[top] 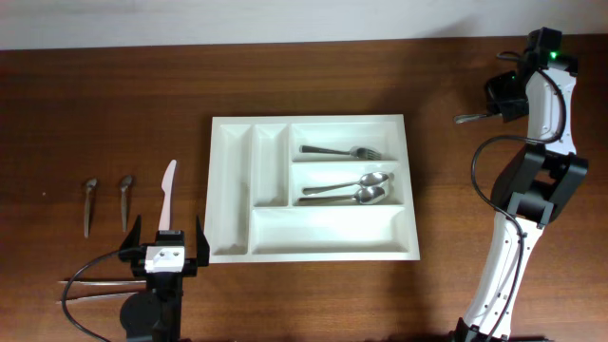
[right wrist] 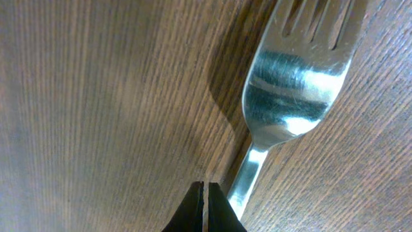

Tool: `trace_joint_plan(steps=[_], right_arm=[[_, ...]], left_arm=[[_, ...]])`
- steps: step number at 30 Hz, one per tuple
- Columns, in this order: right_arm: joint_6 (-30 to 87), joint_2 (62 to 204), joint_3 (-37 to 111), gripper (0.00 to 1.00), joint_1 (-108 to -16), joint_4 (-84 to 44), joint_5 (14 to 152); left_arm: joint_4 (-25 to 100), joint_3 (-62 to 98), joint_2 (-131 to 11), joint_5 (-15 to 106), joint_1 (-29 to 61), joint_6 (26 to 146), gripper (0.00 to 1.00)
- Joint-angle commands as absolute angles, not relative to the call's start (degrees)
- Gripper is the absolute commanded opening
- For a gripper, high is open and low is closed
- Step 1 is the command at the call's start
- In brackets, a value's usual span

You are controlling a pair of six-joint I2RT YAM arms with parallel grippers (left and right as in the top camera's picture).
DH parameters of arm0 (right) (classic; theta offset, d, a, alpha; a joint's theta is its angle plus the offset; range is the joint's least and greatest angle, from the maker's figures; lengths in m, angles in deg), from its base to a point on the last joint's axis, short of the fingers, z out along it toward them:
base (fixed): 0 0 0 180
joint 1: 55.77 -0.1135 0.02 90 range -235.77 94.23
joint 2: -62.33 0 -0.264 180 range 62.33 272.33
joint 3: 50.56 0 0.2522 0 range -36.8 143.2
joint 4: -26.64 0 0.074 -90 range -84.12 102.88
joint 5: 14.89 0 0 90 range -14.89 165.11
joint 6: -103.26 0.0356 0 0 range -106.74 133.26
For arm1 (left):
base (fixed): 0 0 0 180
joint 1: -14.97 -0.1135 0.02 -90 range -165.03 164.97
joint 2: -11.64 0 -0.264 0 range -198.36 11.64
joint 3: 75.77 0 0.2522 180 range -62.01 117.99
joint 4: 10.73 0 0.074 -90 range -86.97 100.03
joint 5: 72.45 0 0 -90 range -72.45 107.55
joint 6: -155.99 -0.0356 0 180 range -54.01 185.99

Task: Pack container
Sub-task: 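Close the right gripper on the fork handle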

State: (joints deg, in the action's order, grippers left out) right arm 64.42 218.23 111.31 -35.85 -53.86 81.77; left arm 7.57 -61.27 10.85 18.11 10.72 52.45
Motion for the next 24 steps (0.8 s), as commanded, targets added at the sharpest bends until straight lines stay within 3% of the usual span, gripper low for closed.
trace_joint_plan(steps=[1,24], right_arm=[[64.33,219.28,110.18,0.05,-35.83,-53.7,80.26],[64.72,219.28,107.36,0.04,-32.74,-63.06,72.54]], left_arm=[[7.81,-61.49,11.28,17.72,10.94,52.19,0.99],[7.81,-61.49,11.28,17.72,10.94,52.21,0.99]])
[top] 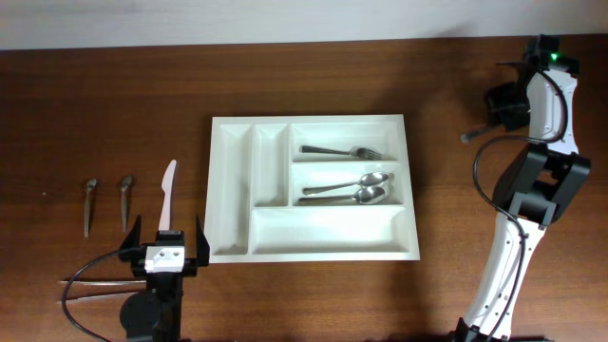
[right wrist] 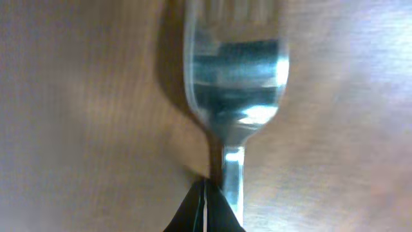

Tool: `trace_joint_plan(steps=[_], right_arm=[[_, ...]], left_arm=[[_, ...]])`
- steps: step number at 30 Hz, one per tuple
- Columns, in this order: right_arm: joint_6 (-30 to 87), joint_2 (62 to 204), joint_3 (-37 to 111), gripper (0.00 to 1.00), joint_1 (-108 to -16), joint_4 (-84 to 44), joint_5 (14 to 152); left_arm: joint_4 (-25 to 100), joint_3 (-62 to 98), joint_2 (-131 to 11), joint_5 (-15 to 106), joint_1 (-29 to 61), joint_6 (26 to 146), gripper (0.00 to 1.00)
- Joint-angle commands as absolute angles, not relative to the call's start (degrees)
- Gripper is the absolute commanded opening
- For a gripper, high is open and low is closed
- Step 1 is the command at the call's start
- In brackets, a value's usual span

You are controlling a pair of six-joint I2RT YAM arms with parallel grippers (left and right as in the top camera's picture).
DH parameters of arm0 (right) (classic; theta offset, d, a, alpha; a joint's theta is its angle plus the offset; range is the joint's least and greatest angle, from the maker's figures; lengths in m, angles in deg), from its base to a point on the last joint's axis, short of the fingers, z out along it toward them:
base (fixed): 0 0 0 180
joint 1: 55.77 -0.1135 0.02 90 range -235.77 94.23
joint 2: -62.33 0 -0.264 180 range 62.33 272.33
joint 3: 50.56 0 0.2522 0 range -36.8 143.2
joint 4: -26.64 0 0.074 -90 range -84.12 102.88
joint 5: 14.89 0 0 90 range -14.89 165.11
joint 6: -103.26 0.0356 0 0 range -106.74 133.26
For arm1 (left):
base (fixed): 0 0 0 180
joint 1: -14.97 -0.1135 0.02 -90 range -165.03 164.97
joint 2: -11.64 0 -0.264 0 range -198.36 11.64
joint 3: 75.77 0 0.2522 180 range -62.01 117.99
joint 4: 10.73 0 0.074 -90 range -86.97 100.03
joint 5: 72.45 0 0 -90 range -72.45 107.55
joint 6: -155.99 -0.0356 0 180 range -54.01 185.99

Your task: Pack container

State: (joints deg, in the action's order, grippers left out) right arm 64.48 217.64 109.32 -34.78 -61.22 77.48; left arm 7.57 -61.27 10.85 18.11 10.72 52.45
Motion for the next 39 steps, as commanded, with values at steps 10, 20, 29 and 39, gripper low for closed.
trace_joint_plan(steps=[10,20,29,39], right_arm=[[61.66,219.25,107.42,0.05,-27.34,-69.27,70.33],[48.03,218.71,115.18,0.07,-27.06,-71.12,74.92],[44.64,215.01,137.17,0.46,-27.26,-84.48,77.55],[46.69,211.17,135.22,0.99,-27.67,-84.48,80.67]], left_arm=[[7.81,-61.49,11.28,17.72,10.94,52.19,0.99],[7.81,-61.49,11.31,17.72,10.94,52.19,0.99],[7.81,-61.49,11.31,17.72,10.94,52.19,0.99],[7.81,-61.49,11.31,17.72,10.94,52.19,0.99]])
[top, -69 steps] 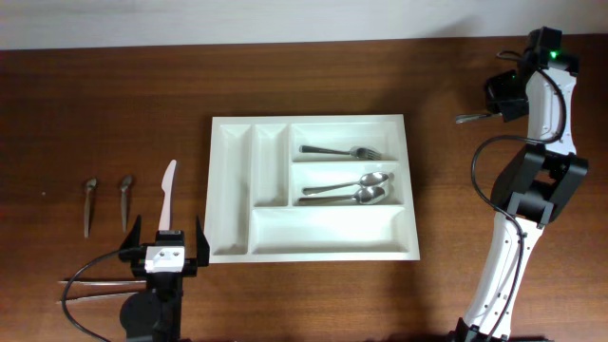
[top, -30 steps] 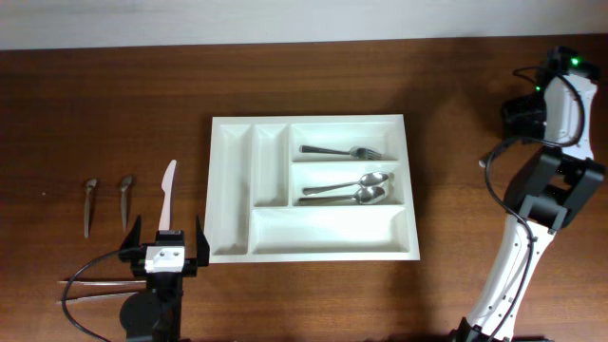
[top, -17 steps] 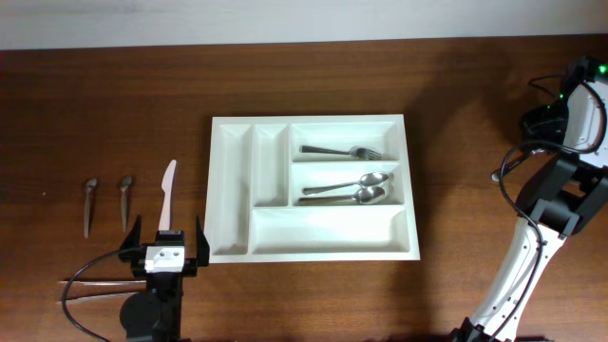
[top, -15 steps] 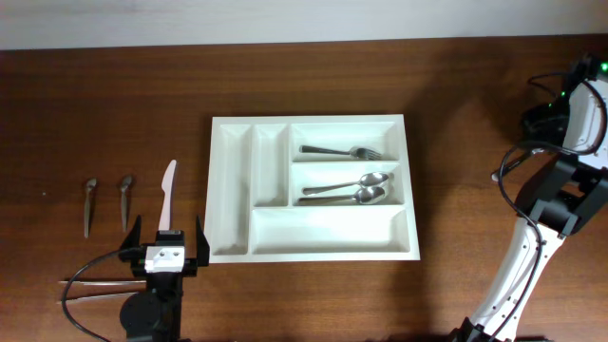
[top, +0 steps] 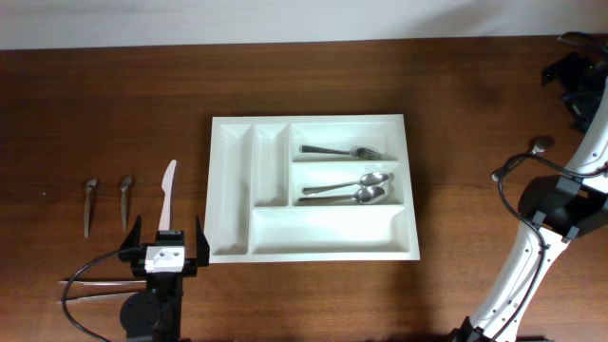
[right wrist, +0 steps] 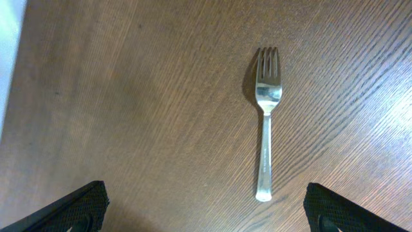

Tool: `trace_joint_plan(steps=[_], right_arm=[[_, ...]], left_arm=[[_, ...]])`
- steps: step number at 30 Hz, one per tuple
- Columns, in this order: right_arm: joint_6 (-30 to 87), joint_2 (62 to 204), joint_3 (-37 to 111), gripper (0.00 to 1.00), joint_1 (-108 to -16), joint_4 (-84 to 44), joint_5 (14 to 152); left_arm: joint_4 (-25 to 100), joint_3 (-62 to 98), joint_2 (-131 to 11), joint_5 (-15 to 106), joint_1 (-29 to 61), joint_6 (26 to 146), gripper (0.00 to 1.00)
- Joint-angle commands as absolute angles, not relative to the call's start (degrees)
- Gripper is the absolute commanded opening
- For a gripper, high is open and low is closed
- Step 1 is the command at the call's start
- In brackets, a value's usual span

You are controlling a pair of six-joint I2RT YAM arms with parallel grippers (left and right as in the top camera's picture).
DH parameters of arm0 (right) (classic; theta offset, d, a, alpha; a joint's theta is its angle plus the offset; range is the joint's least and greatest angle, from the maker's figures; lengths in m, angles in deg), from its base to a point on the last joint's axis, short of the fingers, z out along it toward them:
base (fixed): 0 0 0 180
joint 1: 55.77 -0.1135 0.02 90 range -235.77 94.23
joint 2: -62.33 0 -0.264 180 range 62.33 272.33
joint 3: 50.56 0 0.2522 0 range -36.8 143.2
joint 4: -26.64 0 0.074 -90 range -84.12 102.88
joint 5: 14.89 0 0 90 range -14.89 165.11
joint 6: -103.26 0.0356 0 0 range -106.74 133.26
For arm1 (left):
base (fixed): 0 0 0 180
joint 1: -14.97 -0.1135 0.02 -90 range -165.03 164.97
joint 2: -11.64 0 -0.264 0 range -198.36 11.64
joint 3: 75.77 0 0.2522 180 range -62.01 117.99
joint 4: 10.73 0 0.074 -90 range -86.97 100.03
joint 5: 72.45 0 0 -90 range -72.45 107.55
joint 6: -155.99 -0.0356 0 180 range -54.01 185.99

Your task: Pack container

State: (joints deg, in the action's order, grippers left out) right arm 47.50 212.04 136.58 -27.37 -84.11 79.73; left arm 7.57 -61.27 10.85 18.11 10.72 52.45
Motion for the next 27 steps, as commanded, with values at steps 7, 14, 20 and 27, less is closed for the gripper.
trace_joint_plan(steps=[7,14,20,27], right_arm=[[41.75,209.55,123.62,0.99,-27.63,-84.48,80.69],[42.23,207.76,111.33,0.99,-27.13,-84.41,76.91],[42.71,207.89,107.77,0.99,-27.19,-81.77,74.4],[44.14,208.06,107.4,0.99,-27.15,-75.93,74.4]], left_arm=[[7.81,-61.49,11.31,17.72,10.94,52.19,0.99],[7.81,-61.49,11.28,17.72,10.94,52.19,0.99],[7.81,-61.49,11.28,17.72,10.94,52.19,0.99],[7.81,-61.49,11.28,17.72,10.94,52.19,0.99]])
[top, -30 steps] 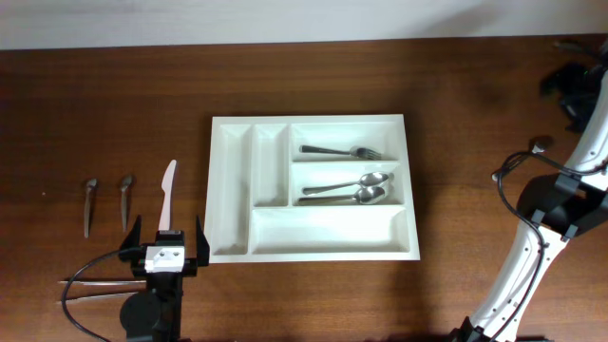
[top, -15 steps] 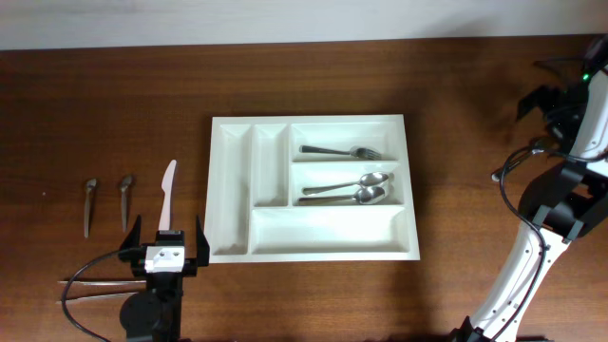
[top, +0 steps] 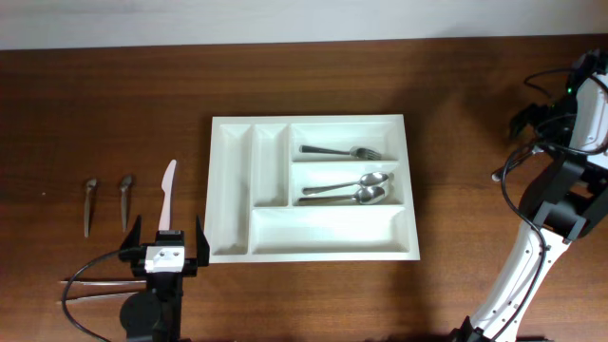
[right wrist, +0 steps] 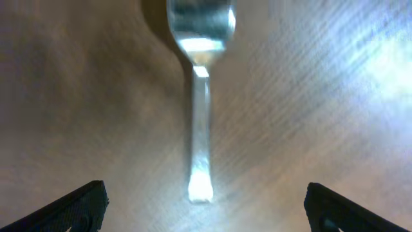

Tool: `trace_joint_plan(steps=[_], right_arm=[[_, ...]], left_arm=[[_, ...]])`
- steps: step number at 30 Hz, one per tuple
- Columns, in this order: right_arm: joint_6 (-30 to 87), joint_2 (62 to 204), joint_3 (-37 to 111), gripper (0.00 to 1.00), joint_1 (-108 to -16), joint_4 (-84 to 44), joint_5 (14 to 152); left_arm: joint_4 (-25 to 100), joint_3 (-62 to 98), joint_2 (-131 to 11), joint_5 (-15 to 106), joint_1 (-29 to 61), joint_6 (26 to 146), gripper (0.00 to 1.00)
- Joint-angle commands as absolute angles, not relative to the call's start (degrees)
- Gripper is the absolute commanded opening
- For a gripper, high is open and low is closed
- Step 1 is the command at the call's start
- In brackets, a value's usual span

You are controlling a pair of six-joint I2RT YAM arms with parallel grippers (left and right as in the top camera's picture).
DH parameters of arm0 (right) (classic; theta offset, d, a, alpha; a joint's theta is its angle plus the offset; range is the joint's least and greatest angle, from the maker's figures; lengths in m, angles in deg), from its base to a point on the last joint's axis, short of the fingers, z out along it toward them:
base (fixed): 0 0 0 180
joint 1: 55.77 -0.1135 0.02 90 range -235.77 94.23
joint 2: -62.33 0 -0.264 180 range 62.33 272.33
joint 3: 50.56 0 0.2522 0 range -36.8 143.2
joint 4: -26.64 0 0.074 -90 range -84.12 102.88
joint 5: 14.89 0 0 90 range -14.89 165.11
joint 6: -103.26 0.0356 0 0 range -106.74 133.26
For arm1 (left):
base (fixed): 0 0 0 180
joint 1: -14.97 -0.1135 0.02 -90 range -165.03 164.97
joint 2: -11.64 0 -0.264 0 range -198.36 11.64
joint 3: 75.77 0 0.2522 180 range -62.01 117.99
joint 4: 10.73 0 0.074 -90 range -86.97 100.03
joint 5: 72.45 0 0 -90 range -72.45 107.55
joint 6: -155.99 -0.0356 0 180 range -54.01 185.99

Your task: Pack container

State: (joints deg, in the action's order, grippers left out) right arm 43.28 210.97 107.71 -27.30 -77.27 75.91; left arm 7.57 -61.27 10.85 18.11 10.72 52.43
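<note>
A metal fork lies on the wooden table, blurred, with its head at the top of the right wrist view. Its handle end points toward my right gripper, which is open. The two dark fingertips stand wide apart, one on each side of the handle end and clear of it. In the overhead view the right gripper hangs at the far right and I cannot pick out the fork there. The white cutlery tray sits mid-table. My left gripper rests open at the front left.
The tray holds one fork in its upper right compartment and two spoons in the one below. Two small spoons and a white plastic knife lie on the table at the left.
My right gripper, still open, has come down close over the fork. The whole fork showed small in the wrist view then; now only its handle and lower head fill the view. The left arm is unchanged.
At first my right gripper was shut, its tips beside the fork's neck on the table right of the tray. Then it was still shut, with the fork turned straight in the wrist view. Later it stood open high above the free-lying fork, and now it is low over the handle.
</note>
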Motion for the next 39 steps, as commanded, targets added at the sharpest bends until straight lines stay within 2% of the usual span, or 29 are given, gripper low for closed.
trace_joint_plan(steps=[1,12,39], right_arm=[[44.14,208.09,107.4,0.99,-27.15,-74.93,74.42],[44.14,209.77,106.77,0.99,-27.26,-72.09,71.16],[43.04,210.25,96.34,0.99,-27.19,-63.19,73.33]], left_arm=[[7.81,-61.49,11.31,17.74,10.94,52.21,0.99],[7.81,-61.49,11.31,17.74,10.94,52.19,0.99],[7.81,-61.49,11.31,17.72,10.94,52.19,0.99]])
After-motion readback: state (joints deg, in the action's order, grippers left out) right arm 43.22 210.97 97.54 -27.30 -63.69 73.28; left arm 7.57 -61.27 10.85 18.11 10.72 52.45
